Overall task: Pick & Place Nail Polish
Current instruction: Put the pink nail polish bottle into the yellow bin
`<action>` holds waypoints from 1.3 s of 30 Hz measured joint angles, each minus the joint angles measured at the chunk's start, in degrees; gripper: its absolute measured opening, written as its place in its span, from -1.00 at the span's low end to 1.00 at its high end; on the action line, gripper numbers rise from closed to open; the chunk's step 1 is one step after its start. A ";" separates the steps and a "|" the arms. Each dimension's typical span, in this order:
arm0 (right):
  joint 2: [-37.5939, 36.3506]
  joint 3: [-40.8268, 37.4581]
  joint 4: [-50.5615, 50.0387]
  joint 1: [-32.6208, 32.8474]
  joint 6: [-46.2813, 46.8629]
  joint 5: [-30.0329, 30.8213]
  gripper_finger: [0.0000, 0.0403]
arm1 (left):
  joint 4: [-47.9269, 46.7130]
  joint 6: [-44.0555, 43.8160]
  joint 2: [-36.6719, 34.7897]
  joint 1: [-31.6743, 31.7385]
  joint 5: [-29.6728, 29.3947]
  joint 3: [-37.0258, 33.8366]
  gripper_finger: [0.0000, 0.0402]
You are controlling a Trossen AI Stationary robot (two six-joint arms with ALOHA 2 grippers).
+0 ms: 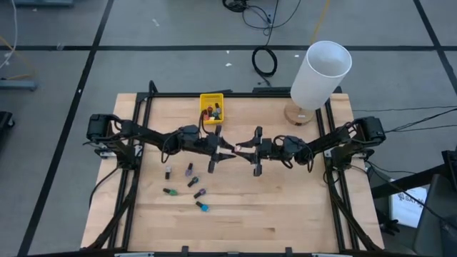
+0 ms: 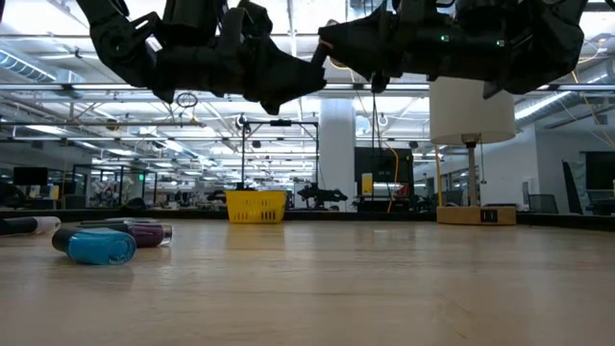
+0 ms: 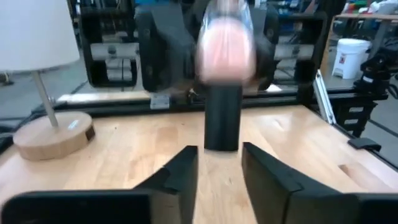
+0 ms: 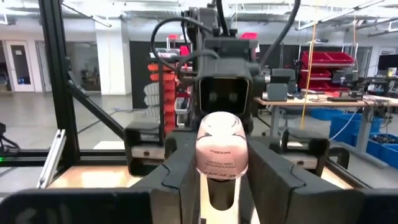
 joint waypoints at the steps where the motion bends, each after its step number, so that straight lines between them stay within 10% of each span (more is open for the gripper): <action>1: 0.00 0.04 -0.03 0.00 0.03 0.00 -0.48 | -0.14 -0.11 0.00 0.00 -0.06 -0.02 -0.32; 25: 0.01 0.04 -2.10 -0.50 1.88 -0.04 -0.48 | 3.80 -1.55 -0.07 0.00 -0.48 0.83 -0.15; 39: 0.03 0.04 -2.13 -0.52 1.75 0.07 -0.48 | 2.59 1.22 -0.07 0.09 -1.39 0.90 -0.82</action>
